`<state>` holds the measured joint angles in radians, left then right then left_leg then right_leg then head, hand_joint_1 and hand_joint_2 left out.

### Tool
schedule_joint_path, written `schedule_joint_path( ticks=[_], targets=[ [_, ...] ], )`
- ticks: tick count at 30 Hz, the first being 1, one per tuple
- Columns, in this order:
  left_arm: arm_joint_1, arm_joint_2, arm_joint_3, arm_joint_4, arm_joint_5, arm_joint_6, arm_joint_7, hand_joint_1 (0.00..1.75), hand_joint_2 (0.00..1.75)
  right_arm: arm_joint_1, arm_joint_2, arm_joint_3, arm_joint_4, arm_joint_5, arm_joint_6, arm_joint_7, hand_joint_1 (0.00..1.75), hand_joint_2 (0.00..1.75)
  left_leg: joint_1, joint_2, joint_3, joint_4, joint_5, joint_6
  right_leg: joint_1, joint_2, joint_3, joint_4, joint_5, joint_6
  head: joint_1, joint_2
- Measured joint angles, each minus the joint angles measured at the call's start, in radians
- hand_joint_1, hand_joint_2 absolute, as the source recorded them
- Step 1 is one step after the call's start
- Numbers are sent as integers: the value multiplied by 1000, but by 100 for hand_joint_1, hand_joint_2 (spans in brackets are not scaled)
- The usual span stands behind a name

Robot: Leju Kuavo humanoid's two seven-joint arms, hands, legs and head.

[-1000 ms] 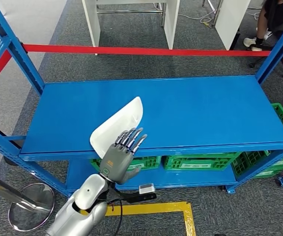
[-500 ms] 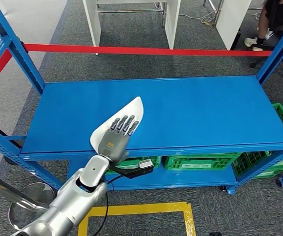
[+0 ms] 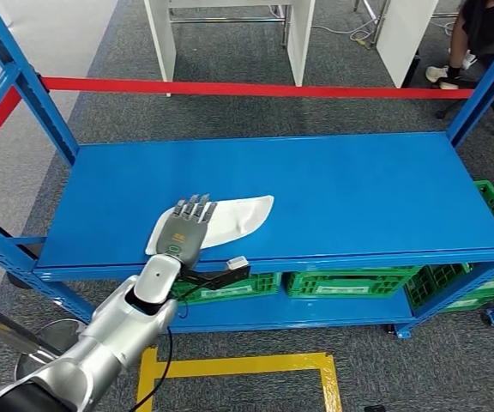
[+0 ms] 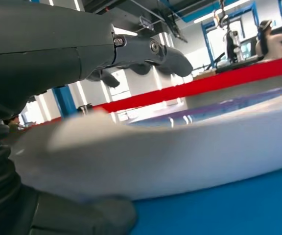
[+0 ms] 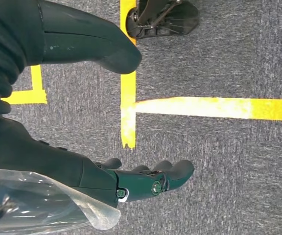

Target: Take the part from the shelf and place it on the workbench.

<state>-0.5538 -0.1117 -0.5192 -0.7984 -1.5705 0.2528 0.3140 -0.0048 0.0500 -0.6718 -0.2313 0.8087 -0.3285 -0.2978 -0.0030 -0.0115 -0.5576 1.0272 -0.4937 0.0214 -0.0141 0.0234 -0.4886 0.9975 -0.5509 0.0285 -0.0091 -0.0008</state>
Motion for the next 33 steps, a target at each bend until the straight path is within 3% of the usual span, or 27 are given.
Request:
schedule_joint_path(
  ticks=[17, 28, 33],
  targets=[
    [-3, 20, 19, 12, 2, -8, -33, 175, 175, 0, 0, -22, 1, 21, 6, 1, 0, 175, 0, 0, 0, 0, 0, 0, 0, 0, -1, 0, 0, 0, 0, 0],
    [72, 26, 40, -95, 81, 101, -170, 175, 175, 0, 0, -27, 2, 39, -3, -4, 0, 175, 0, 0, 0, 0, 0, 0, 0, 0, -1, 0, 0, 0, 0, 0],
    [178, 28, 75, -288, 381, 123, -379, 175, 175, 2, 0, -44, 2, 44, -18, -17, 0, 175, 0, 0, -1, 0, 0, 0, 0, 0, -1, 0, 0, 0, 0, 0]
  ],
)
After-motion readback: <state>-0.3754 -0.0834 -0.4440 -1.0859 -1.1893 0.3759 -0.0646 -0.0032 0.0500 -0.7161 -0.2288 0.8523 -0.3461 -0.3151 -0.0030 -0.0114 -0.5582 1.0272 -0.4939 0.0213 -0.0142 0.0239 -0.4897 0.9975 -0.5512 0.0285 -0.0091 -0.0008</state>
